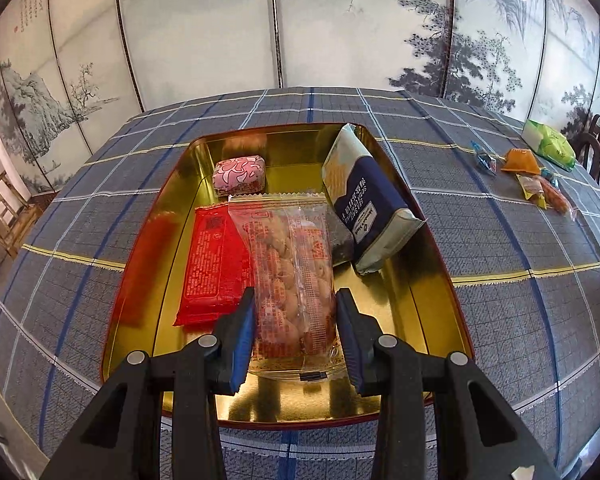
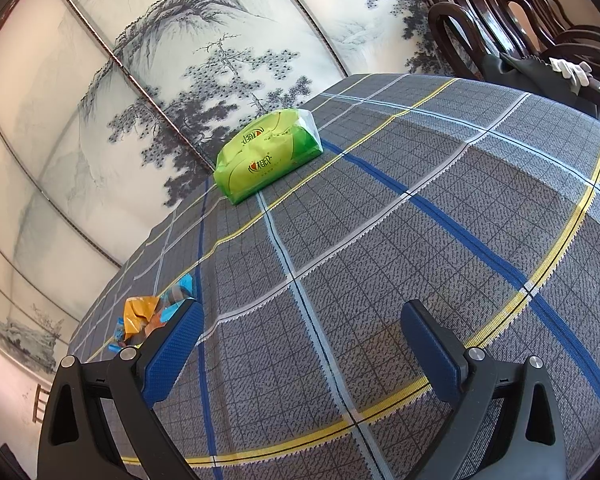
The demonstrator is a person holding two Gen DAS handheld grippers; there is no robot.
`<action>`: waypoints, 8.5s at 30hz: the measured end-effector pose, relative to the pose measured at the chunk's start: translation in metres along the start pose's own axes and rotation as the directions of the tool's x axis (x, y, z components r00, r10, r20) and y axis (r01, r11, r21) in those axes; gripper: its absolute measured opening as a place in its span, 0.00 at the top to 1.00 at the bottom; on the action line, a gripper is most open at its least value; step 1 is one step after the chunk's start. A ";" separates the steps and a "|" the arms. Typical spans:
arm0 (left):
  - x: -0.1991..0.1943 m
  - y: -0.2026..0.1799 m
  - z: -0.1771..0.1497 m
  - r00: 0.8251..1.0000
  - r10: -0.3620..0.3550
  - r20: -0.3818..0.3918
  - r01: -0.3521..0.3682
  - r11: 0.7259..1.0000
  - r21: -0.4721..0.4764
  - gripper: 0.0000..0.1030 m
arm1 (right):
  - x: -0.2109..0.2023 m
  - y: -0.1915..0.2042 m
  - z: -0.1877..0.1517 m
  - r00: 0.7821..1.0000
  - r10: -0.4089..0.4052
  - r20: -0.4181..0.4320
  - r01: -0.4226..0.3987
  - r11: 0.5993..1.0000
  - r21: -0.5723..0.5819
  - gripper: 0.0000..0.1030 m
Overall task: Organize snacks
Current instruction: 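Carry the clear snack bag into the tin and open the left tool, then move the right tool to the orange wrapped snack and grasp it, then carry the orange wrapped snack into the tin and open the right tool, then move the left tool to the blue wrapped candy and grasp it, then lift the blue wrapped candy with the left tool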
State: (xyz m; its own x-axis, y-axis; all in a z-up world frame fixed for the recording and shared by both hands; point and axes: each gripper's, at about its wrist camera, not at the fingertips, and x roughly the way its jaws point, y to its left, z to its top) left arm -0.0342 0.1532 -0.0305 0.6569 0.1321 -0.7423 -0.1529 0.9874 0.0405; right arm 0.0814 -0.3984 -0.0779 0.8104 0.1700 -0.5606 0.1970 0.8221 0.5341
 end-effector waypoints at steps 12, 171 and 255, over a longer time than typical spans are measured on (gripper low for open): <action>0.010 0.010 -0.002 0.999 -0.021 -0.026 0.020 0.998 -0.065 0.66 | 0.001 0.000 0.000 1.000 0.000 0.001 0.000 1.000 -0.001 0.04; -0.111 0.074 -0.149 0.989 -0.019 0.148 0.049 0.978 -0.204 0.13 | 0.082 0.479 -0.232 0.824 0.103 -0.557 -0.473 0.666 -0.576 0.57; 0.183 -0.243 0.209 0.915 -0.318 -0.249 0.404 0.723 0.560 0.81 | 0.034 0.019 0.021 0.999 0.037 -0.011 -0.037 0.999 -0.035 0.08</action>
State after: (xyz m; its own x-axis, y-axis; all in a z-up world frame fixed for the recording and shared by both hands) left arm 0.2779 -0.0443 -0.0367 0.4653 -0.2146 -0.8587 0.5682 0.8163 0.1039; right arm 0.1238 -0.3888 -0.0735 0.8112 0.2059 -0.5473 0.1473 0.8338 0.5320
